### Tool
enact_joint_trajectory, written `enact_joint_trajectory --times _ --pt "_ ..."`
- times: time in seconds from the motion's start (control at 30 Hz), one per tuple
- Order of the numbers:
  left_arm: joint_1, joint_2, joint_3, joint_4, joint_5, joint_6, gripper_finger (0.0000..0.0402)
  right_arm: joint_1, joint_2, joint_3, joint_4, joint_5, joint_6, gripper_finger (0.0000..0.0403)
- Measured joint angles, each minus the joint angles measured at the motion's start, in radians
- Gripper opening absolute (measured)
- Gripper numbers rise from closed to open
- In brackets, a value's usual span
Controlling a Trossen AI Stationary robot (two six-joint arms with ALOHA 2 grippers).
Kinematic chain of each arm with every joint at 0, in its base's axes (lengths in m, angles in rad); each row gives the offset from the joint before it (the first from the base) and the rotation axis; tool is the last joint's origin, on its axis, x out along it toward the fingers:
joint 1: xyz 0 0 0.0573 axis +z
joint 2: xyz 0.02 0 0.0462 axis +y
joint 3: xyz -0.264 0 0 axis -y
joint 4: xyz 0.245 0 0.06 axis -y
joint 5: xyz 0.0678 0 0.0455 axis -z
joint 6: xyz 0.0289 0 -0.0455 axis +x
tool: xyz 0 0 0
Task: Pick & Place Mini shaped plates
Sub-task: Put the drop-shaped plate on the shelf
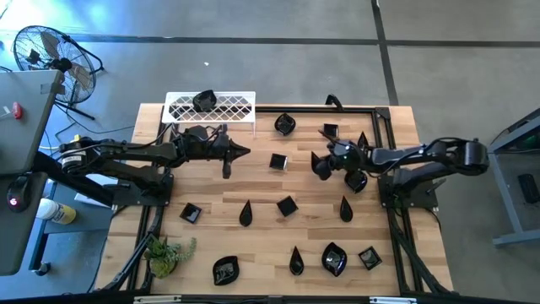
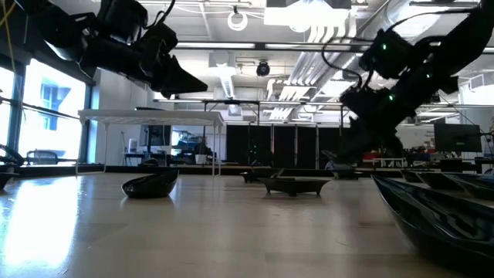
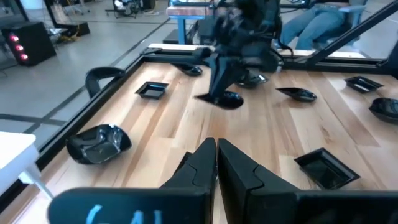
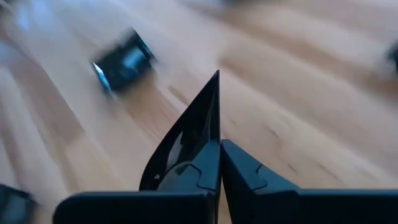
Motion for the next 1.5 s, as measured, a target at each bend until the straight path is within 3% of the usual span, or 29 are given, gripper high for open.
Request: enact_joint_trajectory --times 0.2,0.4,0.57,0.83,1.0,1.17,1.37,1.5 --pt "0.000 0.000 0.000 -0.002 -0.039 -0.005 0.0011 0.155 0.056 0.181 0.008 0.222 0.020 0.0005" --pt "0.000 -0.003 0.000 -0.014 -0.102 -0.002 0.0011 0.240 0.301 0.403 0.070 0.342 0.032 0.0003" --pt "0.000 -0.071 0.002 -0.068 -0.128 0.000 0.0011 0.254 0.528 0.552 0.204 0.283 0.052 0.0003" --pt "0.000 -0.233 0.001 -0.243 -0.176 -0.006 0.0011 0.254 0.795 0.827 0.154 0.249 0.044 0.0005" --pt "0.000 -0.264 0.001 -0.295 -0.177 -0.019 0.0011 0.250 0.918 0.972 0.100 0.251 -0.008 0.0002" --pt "0.000 -0.264 0.001 -0.302 -0.186 -0.022 0.0011 0.238 0.996 1.059 0.059 0.245 -0.016 0.0005" --pt "0.000 -0.263 0.001 -0.314 -0.187 -0.041 0.0011 0.239 1.020 1.072 0.060 0.237 -0.020 0.0009" --pt "0.000 -0.263 0.001 -0.311 -0.190 -0.046 0.0011 0.238 1.020 1.071 0.060 0.227 -0.031 0.0033"
